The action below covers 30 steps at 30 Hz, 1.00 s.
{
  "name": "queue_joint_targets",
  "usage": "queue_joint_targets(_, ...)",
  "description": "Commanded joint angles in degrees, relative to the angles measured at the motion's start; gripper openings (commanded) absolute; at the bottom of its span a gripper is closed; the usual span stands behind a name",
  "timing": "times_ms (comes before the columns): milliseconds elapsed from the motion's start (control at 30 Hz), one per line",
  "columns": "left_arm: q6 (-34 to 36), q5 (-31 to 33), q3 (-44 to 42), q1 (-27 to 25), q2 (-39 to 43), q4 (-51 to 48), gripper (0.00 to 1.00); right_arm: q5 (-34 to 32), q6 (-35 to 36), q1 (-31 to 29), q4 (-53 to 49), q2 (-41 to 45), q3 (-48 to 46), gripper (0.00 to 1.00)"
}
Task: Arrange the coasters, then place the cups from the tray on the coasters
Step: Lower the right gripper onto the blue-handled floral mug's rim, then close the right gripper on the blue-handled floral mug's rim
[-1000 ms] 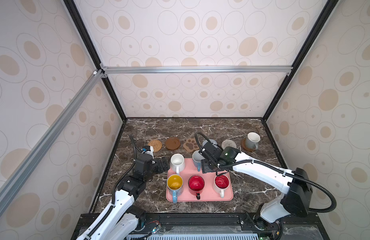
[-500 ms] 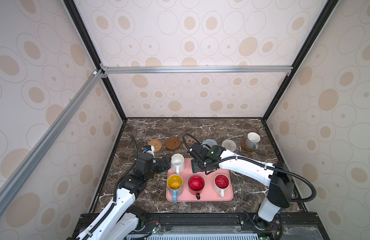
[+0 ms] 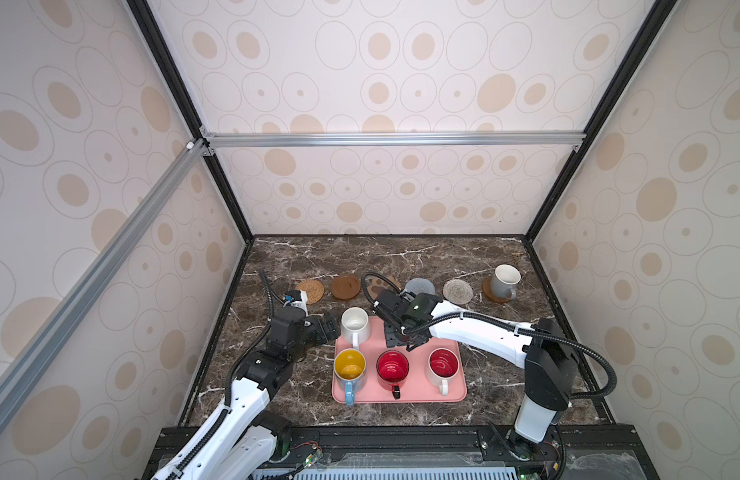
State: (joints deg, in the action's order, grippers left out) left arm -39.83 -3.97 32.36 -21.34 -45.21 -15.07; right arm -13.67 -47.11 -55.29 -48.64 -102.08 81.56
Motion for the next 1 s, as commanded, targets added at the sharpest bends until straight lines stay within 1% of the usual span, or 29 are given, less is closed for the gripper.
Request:
queue_joint_targets(0,-0.7,0.4,-0.3,-0.2,0.3,0.5,1.0,-1.9,-0.8,-0.2,-1.5,-0.9,-0.4,0.54)
queue_joint_targets(133,-1.2,-0.1,-0.2,-0.3,0.5,0.0,1.0,-3.0,-0.1,-0.2,-3.5,-2.5,0.8,0.53)
queue_joint_targets(300,-1.0,0.8,0.2,-0.3,1.4,-0.9,1.0,-4.5,-0.1,0.1,-3.8,-3.2,1.1,0.5)
queue_joint_targets(667,-0.9,0.4,0.8,-0.3,0.8,-1.2,1.0,-4.5,-0.1,1.7,-3.6,-3.0,0.4,0.48)
queue_joint_targets(967,-0.7,0.5,0.7,-0.3,0.8,-1.3,1.0,-4.2,0.1,2.7,-2.8,-1.2,-2.4,0.47)
